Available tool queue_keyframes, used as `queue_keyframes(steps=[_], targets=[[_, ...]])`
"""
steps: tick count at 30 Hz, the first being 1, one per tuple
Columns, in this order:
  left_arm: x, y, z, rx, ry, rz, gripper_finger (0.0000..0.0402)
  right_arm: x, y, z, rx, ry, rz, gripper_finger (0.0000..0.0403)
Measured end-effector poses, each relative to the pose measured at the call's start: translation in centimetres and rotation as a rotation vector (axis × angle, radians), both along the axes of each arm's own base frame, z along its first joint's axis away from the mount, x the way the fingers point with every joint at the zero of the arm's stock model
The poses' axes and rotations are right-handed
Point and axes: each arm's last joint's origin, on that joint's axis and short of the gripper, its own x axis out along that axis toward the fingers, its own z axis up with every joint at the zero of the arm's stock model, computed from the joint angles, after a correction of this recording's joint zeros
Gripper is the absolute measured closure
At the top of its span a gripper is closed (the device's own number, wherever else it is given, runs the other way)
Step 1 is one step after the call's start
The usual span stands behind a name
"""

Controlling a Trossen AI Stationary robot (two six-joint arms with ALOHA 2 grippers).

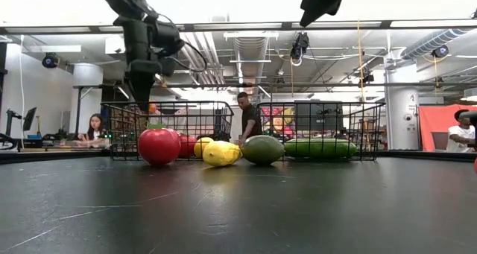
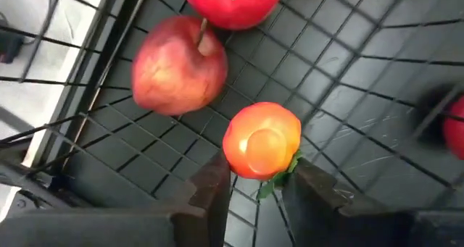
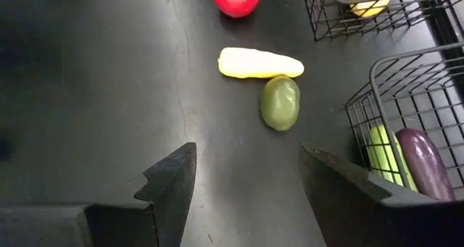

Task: Sort produce into baskets
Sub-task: Put the persimmon into the left wire basket, then put the carrot into the right wire basket

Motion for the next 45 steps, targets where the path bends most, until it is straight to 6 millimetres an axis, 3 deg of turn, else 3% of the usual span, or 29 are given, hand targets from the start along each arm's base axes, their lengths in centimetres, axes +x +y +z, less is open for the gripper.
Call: queue_keyframes(steps=[6,13,22,27,34,45], targets=[[0.2,0.4,-0.6,0.039,0.054,0.007,0.0265,0.0,0.0,0.0,0.001,-0.001,-0.002,0.017],[0.1,0.3,0.2,0.076,0.026,-0.009,0.0216,0.0,0.0,0.0,0.002,-0.002,-0.003,0.017],[0.6,-0.4,1.5,0.098,-0.047,0.083,0.0202,0.0,0.0,-0.1,0.024,-0.005,-0.05,0.017],[1.3,-3.7,2.1,0.108,-0.101,0.034,0.0202,-0.1,0.3,-1.6,0.084,0.044,-0.142,0.017],[1.6,-10.4,4.3,0.138,-0.285,-0.105,0.0202,-0.8,1.3,-5.1,0.232,0.164,-0.352,0.017],[0.3,-19.1,7.8,0.294,-0.513,-0.221,0.0202,-2.9,6.2,-7.9,0.392,0.446,-0.514,0.0174]])
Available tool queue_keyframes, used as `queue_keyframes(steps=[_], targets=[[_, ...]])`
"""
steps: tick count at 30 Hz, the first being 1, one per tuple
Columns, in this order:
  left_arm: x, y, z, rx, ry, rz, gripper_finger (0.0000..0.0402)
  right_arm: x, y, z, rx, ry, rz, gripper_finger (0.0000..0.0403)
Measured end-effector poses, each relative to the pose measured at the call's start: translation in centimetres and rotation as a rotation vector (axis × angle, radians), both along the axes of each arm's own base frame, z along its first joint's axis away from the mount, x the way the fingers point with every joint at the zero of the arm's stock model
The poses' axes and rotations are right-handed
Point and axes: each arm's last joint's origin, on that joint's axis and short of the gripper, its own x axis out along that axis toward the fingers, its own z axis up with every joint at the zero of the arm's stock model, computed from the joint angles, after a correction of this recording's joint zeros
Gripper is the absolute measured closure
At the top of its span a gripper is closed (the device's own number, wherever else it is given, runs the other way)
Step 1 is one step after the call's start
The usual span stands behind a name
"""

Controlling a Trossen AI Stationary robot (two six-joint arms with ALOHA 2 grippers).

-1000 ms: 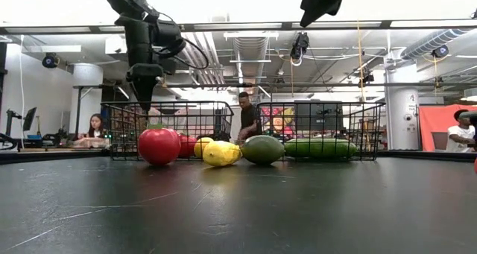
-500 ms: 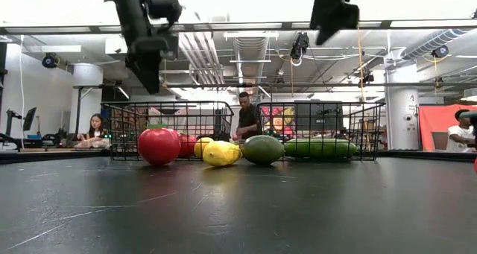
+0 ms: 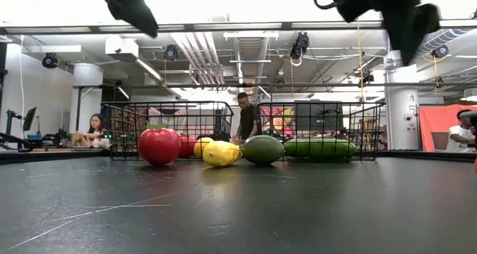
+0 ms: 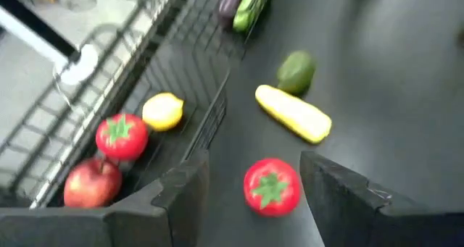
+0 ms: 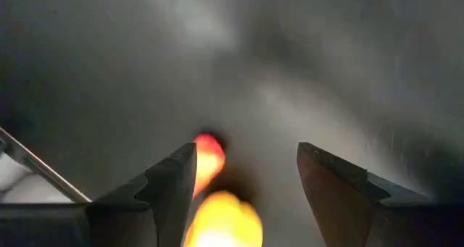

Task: Sort produce into baskets
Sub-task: Put the carrot into the right wire basket

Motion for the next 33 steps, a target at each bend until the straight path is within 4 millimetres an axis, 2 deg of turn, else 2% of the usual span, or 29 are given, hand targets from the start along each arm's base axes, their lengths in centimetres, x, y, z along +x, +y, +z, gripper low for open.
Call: queue_keyframes(steps=[6,11,23,29,33], targets=[[0.2,-3.0,0.3,0.081,-0.067,-0.057,0.0202,-0.5,2.8,-0.2,0.046,0.085,-0.037,0.0179],[0.5,-4.3,0.3,0.091,-0.094,-0.089,0.0202,-0.7,4.4,-0.6,0.054,0.117,-0.049,0.0179],[1.8,-4.9,-0.9,0.128,-0.045,-0.08,0.0202,3.1,7.5,-5.9,0.09,0.247,0.036,0.0176],[2.2,-5.0,-1.3,0.133,-0.028,-0.08,0.0202,4.4,8.2,-6.6,0.086,0.254,0.07,0.0136],[2.3,-5.0,-1.5,0.135,-0.02,-0.081,0.0202,4.6,8.4,-7.2,0.079,0.269,0.073,0.0107]])
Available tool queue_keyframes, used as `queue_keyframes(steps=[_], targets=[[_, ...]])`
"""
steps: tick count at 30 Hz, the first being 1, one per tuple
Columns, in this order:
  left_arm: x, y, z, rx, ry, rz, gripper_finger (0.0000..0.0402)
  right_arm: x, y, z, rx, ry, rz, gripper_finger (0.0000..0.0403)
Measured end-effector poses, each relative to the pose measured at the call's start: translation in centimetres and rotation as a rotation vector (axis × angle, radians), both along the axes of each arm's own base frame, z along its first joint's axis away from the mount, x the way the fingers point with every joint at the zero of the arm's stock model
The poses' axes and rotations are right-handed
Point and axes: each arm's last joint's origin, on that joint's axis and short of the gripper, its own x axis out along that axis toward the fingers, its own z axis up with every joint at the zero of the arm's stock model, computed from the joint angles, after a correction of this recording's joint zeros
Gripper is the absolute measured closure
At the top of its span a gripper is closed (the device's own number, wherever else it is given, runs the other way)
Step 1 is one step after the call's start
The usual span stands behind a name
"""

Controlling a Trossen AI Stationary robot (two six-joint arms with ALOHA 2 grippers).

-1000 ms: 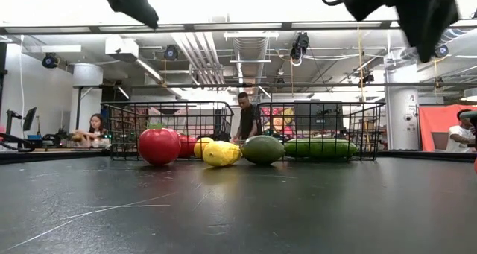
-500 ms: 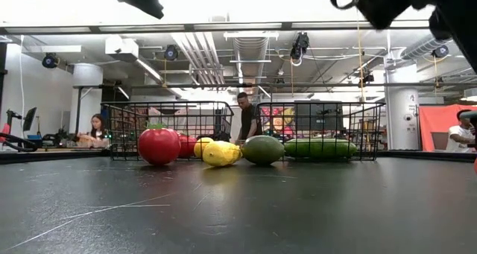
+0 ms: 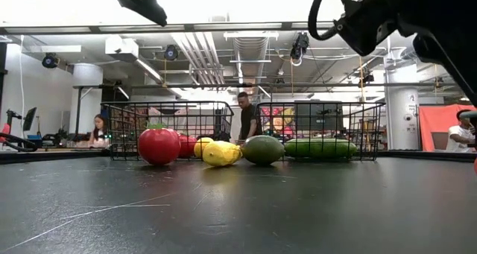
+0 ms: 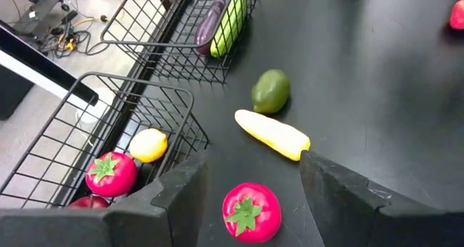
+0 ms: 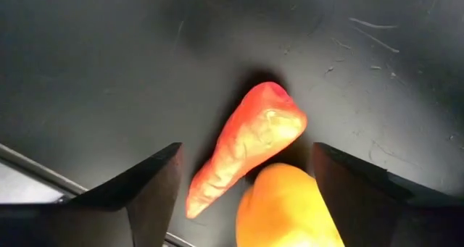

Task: Sort produce into baskets
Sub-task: Put the carrot into the right wire basket

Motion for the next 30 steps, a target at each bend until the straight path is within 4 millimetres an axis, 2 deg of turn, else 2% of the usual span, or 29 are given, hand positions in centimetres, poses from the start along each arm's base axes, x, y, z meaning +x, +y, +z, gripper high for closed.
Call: queue_keyframes(steps=[5,13,21,30], targets=[[0.0,0.0,-0.1,0.001,0.003,0.0,0.0202,-0.2,0.2,-0.7,-0.014,0.037,-0.01,0.0093],[0.0,0.0,-0.1,-0.002,0.001,0.002,0.0202,-0.7,-0.1,-1.6,-0.036,0.063,-0.025,0.0098],[0.0,0.0,-0.1,-0.006,-0.001,0.007,0.0202,-0.7,-0.1,-2.7,-0.029,0.031,-0.025,0.0089],[0.0,0.0,-0.1,-0.007,-0.002,0.007,0.0202,-0.9,-0.2,-3.9,-0.022,0.017,-0.03,0.0105]])
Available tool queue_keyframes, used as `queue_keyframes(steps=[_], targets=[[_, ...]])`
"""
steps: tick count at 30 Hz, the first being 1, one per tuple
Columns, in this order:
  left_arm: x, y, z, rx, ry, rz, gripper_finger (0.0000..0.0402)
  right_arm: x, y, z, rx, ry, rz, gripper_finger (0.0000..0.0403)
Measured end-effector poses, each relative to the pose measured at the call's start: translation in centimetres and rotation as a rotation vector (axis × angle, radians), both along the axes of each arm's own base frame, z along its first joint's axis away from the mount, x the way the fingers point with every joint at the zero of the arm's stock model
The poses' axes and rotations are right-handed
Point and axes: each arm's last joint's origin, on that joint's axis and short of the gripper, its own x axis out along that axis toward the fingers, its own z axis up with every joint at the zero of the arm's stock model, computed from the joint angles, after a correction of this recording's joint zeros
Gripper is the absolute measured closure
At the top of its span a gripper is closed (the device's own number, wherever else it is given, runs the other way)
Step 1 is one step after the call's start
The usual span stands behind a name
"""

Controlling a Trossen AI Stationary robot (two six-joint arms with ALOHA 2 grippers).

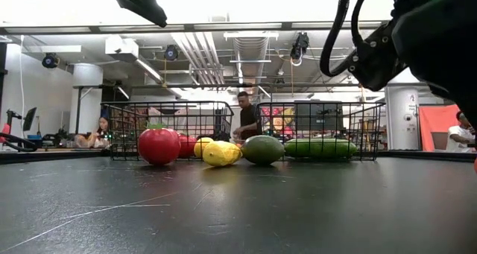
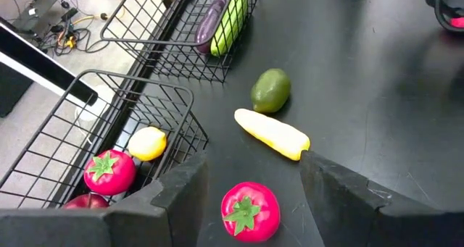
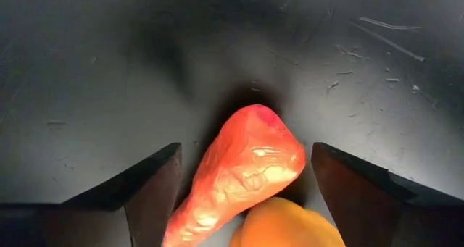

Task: Sort produce into baskets
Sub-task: Put the carrot into the right wire basket

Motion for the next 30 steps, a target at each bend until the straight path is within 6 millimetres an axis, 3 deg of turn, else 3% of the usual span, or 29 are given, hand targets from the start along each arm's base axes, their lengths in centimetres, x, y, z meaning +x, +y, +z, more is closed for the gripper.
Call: queue_keyframes(steps=[10,22,30], targets=[[0.0,0.0,0.0,-0.001,-0.003,0.0,0.0202,-0.2,-0.1,-1.5,0.015,-0.033,-0.022,0.0137],[0.0,0.0,0.0,-0.002,-0.006,0.0,0.0202,-0.2,-0.2,-2.3,0.005,-0.066,-0.05,0.023],[0.1,0.0,0.0,-0.008,-0.011,0.006,0.0202,2.6,-0.4,0.4,-0.023,-0.272,0.016,0.0231]])
